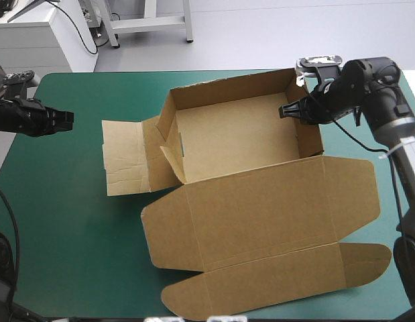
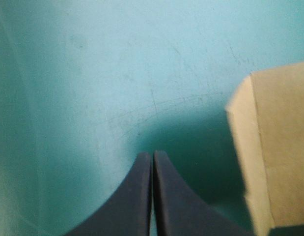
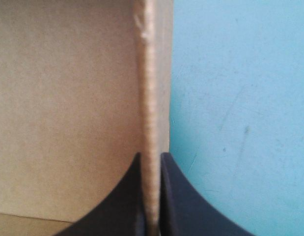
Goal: Fold the box
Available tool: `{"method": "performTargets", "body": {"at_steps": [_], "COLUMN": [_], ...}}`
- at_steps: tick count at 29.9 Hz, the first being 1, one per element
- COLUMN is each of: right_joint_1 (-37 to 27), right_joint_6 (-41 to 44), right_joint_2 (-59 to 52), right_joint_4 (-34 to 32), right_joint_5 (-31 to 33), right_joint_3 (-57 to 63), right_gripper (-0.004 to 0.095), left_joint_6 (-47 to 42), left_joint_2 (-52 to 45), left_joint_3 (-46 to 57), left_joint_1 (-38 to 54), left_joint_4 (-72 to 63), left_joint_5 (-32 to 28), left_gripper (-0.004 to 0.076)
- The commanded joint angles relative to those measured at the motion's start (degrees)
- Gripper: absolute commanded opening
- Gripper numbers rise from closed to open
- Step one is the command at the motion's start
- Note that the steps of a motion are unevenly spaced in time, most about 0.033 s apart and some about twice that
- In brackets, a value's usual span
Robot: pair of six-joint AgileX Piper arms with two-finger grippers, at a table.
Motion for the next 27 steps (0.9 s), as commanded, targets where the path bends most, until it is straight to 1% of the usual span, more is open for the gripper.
{"method": "performTargets", "body": {"at_steps": [1, 6, 12, 16, 19, 24, 27], "right_joint_1": [-0.96, -0.96, -0.96, -0.96, -0.96, -0.96, -0.96], "right_joint_6": [-1.66, -2.44, -3.06, -5.21, -5.21, -6.35, -7.19], "right_joint_2": [-6.54, -10.43, -13.59, -15.52, -15.8, -15.91, -15.57], "right_joint_4": [3.35, 3.25, 4.07, 4.69, 5.38, 11.02, 11.33], "right_joint_5": [0.01, 0.01, 0.01, -0.29, -1.72, -6.41, -9.17], "right_joint_3": [-1.89, -1.89, -1.89, -2.01, -2.01, -2.01, -2.01], "right_gripper": [-0.0021, -0.0021, -0.0021, -0.0021, -0.0021, -0.0021, -0.0021], "left_joint_6": [-0.11, -0.11, -0.26, -0.64, -1.18, -0.28, -0.28], "left_joint_2": [-2.39, -2.24, 0.09, 2.45, 3.52, 4.78, 4.78], "left_joint_3": [-1.34, -1.34, -1.34, -1.34, -1.34, -1.34, -1.34], "left_joint_1": [-0.15, -0.15, -0.15, -0.15, -0.91, -3.13, -5.92], "left_joint_4": [-2.83, -2.94, -4.3, -5.49, -6.37, -14.93, -17.07], "left_joint_5": [0.58, -2.86, -4.14, -3.91, -3.39, -2.48, -1.01], "left_gripper": [-0.0008, -0.0008, -0.0008, -0.0008, -0.0008, -0.0008, -0.0008]}}
